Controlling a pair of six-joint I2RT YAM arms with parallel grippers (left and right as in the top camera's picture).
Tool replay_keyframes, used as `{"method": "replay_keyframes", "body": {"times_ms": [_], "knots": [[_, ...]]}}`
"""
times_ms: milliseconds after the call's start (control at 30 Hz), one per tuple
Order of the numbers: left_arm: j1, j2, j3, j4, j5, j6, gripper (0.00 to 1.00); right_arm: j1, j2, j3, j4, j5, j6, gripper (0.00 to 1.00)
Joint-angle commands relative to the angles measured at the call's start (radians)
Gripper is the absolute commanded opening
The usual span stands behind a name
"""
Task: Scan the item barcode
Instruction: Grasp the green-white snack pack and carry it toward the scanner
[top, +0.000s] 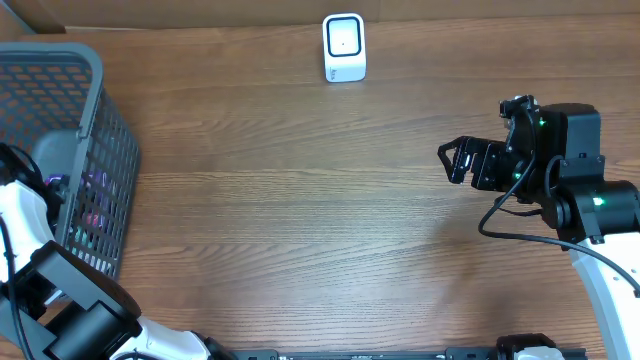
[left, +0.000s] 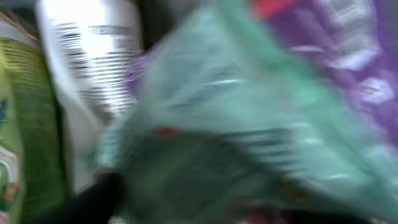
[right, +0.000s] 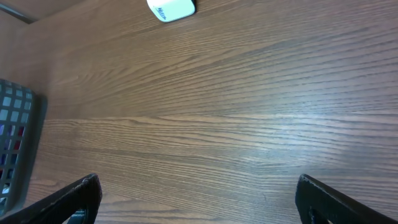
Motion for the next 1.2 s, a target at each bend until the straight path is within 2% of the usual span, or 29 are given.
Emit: {"method": "replay_keyframes", "body": {"times_ms": [0, 33, 133, 233, 533, 733, 933, 1167], "knots": [[-0.001, 0.009, -0.031, 0.008, 0.026, 0.008, 0.17, 0.005, 0.001, 0.019, 0.004, -0.002, -0.005, 1.00], [0.000, 0.009, -0.030, 0.008, 0.026, 0.008, 0.04, 0.005, 0.001, 0.019, 0.005, -0.001, -0.005, 1.00], [0.000, 0.008, -0.014, 0.000, 0.027, 0.008, 0.04, 0.005, 0.001, 0.019, 0.006, -0.001, -0.005, 1.00], [-0.001, -0.003, 0.076, -0.075, 0.036, 0.008, 0.04, 0.005, 0.001, 0.019, 0.006, -0.001, -0.005, 1.00], [-0.029, -0.060, 0.610, -0.318, 0.162, 0.008, 0.04, 0.005, 0.001, 0.019, 0.005, -0.001, -0.005, 1.00], [-0.110, -0.114, 0.848, -0.370, 0.199, 0.025, 0.04, 0.005, 0.001, 0.019, 0.005, -0.001, -0.005, 1.00], [-0.348, -0.168, 0.873, -0.401, 0.227, 0.121, 0.04, 0.005, 0.001, 0.019, 0.005, -0.001, -0.005, 1.00], [-0.671, -0.122, 0.798, -0.476, 0.220, 0.131, 0.04, 0.005, 0.001, 0.019, 0.005, -0.001, -0.005, 1.00]]}}
